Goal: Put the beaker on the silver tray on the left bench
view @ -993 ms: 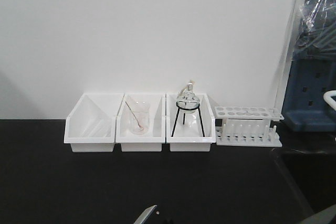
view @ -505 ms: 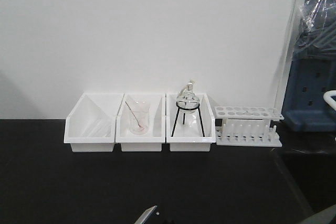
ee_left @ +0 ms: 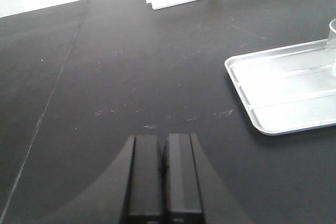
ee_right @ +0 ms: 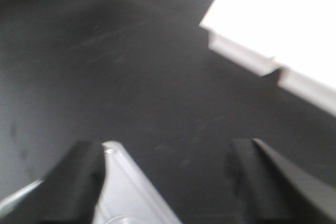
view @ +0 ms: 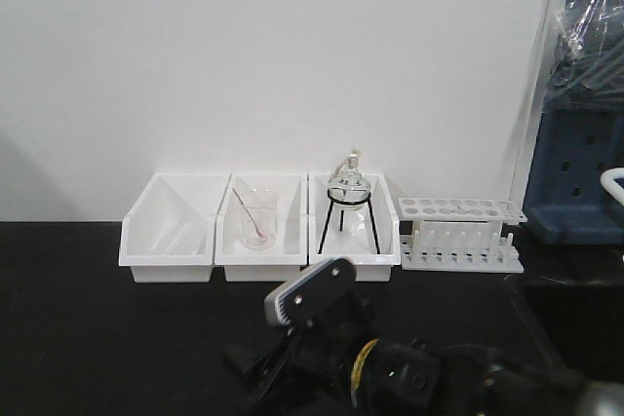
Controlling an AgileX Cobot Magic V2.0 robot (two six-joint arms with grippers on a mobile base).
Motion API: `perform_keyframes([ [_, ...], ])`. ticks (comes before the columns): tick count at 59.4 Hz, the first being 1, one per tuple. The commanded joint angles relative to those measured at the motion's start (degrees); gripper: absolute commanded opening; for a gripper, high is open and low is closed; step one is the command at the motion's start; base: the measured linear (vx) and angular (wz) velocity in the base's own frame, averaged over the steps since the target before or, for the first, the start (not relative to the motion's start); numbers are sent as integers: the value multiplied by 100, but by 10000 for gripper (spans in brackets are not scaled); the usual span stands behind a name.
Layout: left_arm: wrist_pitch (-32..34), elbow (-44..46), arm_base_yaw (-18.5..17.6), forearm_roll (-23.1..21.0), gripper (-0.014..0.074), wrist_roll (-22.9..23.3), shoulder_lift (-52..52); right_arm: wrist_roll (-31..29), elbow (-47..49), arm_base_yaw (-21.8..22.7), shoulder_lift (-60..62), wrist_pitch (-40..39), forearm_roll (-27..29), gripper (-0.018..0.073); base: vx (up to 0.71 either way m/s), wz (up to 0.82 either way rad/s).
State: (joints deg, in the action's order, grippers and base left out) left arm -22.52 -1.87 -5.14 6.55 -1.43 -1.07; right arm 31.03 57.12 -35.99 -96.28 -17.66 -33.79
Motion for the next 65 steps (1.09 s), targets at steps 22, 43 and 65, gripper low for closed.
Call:
perform_keyframes([
  [22,476,-114,-39,-6,1,11,-43,161,-1473,20,5265,3784,-246,-15,0,0],
  [43,476,-114,-39,-6,1,11,-43,224,-2789,20,8134,4419,-503,-11,0,0],
  [65,476,-114,-39,-6,1,11,-43,202,-3077,20,9589,4565,-554,-11,0,0],
])
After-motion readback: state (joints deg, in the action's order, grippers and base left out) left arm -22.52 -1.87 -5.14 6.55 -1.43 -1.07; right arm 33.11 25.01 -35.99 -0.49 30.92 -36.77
